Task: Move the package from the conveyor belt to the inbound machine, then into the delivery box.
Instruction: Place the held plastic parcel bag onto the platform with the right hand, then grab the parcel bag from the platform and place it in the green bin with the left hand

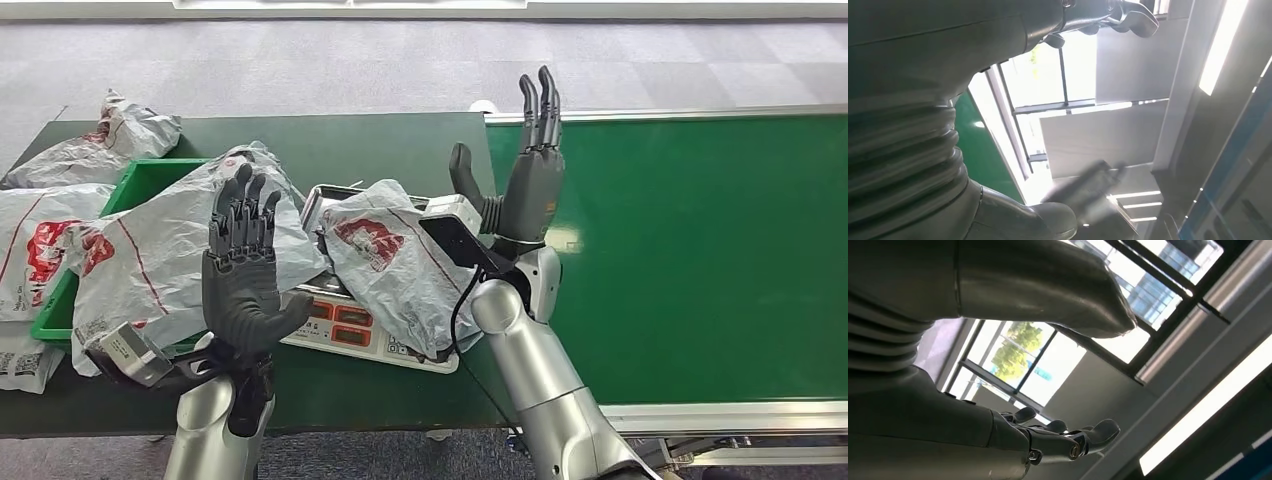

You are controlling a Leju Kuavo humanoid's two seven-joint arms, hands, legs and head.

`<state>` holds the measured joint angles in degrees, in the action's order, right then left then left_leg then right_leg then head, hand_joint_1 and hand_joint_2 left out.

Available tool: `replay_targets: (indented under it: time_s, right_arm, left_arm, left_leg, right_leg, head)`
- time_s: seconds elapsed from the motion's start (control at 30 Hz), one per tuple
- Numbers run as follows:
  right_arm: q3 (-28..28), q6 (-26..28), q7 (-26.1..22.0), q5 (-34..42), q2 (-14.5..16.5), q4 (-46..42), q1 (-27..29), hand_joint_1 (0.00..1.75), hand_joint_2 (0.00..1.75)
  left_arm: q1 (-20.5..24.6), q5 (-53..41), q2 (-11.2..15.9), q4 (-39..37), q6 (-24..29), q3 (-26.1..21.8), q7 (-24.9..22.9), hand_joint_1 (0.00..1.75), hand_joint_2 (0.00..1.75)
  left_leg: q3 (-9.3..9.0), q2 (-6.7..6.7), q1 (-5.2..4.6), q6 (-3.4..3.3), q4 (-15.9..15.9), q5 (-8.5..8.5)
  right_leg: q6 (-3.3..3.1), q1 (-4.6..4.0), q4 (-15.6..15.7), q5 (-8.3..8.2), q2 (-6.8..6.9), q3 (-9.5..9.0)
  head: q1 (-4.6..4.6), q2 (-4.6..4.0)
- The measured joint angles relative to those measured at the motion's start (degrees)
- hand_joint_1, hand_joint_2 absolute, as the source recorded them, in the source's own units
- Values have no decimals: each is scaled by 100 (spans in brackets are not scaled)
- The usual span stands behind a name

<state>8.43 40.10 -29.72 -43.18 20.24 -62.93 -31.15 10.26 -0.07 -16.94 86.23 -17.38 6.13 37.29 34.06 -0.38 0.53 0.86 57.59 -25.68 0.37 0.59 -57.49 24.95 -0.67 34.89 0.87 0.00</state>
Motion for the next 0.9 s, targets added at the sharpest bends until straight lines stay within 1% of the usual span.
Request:
replay_targets:
  time_s: [0.07,0.1,0.17,0.23,0.3,0.4,0.5,0.67,0.73,0.8,0.9]
  right_arm:
    - [-31,9,-117,-20,14,-777,284,0,175]
    - [-60,10,-254,3,16,-1221,438,0,175]
    - [-132,17,-629,91,21,-2131,715,0,175]
    - [-175,21,-900,132,27,-2989,950,0,175]
    - [-182,17,-998,93,33,-3682,1186,0,175]
    - [-181,10,-1029,41,36,-4379,1379,0,175]
    - [-178,6,-1026,13,25,-4830,1468,0,175]
    - [-109,1,-992,-27,9,-5140,1547,0,175]
    - [-67,-6,-1018,21,3,-5147,1573,0,175]
    - [-9,-11,-1025,69,-1,-5147,1583,0,175]
    - [83,-12,-1025,133,-3,-5146,1579,0,175]
  left_arm:
    - [104,-313,-6,-139,294,-22,-59,0,175]
    - [171,-596,-7,-233,554,-26,-120,0,175]
    - [325,-1331,8,-480,1230,-28,-294,0,175]
    - [517,-2065,33,-790,1835,-26,-492,0,175]
    - [727,-2714,62,-1101,2212,7,-725,0,175]
    - [1029,-3599,126,-1547,2546,170,-1092,0,175]
    - [1280,-4165,178,-1951,2664,376,-1351,0,175]
    - [2019,-5848,240,-3055,2649,938,-2277,0,175]
    - [2302,-6396,244,-3559,2581,1167,-2558,0,175]
    - [2531,-6806,252,-4008,2439,1391,-2710,0,175]
    - [2754,-7140,275,-4509,2193,1660,-2752,0,175]
  left_leg:
    - [0,-2,0,0,0,-1]
    - [2,-7,-1,-1,0,0]
    - [7,-15,-1,-1,1,1]
    - [6,-16,-1,-2,1,1]
    - [4,-15,-2,-2,1,1]
    - [3,-13,-2,-2,1,2]
    - [0,-7,-3,-2,1,3]
    - [1,-7,-3,-4,1,7]
    - [1,-2,-3,-4,1,8]
    - [0,-1,-3,-3,1,8]
    - [1,-2,-3,-3,1,8]
  right_leg:
    - [0,0,2,1,4,1]
    - [1,0,3,2,9,1]
    - [1,1,3,2,21,1]
    - [2,1,3,1,21,1]
    - [2,2,4,1,20,0]
    - [2,3,3,0,19,-1]
    - [3,3,3,-2,14,0]
    - [3,3,2,-5,18,-4]
    - [2,3,2,-8,11,-3]
    - [1,3,1,-9,10,-2]
    - [1,2,0,-9,11,-2]
  head:
    - [0,0]
    - [1,0]
    - [1,0]
    - [0,0]
    - [1,0]
    - [-1,0]
    - [1,0]
    - [0,0]
    - [0,0]
    - [1,0]
    - [0,0]
